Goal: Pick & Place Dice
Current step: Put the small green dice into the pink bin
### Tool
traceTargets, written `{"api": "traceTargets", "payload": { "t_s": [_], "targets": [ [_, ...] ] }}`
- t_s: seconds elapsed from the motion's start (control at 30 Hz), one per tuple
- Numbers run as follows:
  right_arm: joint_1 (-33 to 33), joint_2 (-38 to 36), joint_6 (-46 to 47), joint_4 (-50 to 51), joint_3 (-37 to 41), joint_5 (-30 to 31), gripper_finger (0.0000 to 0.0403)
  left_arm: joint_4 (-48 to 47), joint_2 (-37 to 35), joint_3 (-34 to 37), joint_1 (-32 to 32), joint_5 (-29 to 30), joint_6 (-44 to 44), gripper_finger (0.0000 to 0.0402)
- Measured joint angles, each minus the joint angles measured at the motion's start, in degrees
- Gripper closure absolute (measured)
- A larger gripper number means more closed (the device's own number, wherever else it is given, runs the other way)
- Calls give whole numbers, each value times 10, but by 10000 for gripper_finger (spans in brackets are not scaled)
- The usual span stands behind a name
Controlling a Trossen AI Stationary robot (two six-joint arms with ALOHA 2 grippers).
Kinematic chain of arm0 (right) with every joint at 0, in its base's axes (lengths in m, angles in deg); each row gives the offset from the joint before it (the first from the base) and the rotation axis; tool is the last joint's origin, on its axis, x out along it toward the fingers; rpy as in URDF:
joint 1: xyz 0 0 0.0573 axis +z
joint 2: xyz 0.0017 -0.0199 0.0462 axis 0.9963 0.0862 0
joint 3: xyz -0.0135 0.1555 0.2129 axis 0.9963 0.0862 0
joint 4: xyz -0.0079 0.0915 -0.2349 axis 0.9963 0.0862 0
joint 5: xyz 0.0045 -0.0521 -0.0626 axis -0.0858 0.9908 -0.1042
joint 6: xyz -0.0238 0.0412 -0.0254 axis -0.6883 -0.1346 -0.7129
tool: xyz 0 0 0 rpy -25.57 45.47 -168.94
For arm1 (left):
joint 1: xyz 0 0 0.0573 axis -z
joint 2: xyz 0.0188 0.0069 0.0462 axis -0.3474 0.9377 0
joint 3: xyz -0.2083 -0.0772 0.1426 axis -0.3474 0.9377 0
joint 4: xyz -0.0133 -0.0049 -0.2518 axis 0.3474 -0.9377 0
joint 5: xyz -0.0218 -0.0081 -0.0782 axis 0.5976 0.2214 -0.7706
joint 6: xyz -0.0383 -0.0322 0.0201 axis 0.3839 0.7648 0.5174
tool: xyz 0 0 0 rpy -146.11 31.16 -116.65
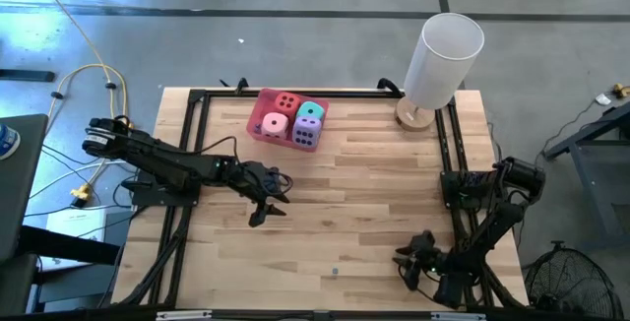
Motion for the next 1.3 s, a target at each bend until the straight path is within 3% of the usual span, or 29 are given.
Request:
{"api": "traceTargets", "payload": {
  "t_s": [0.33, 0.5, 0.7, 0.9, 1.1, 1.3],
  "targets": [
    [-39, -1, -45, -17, -1, -9, 270, 16, 0, 0, 0, 5, 1, 210],
    [-62, -23, -71, -4, -2, -95, 270, 15, 0, 0, 0, 5, 7, 210],
    [-65, -70, -73, 25, 1, -154, 270, 16, 0, 0, 0, 4, -4, 210],
    [-67, -119, -61, 53, 1, -230, 304, 15, 0, 0, 0, 4, -5, 210],
    [-72, -139, -64, 53, 0, -235, 338, 15, 0, 0, 0, 4, -15, 210],
    [-72, -139, -60, 51, 0, -233, 347, 15, 0, 0, 0, 4, -13, 210]
  ]
}}
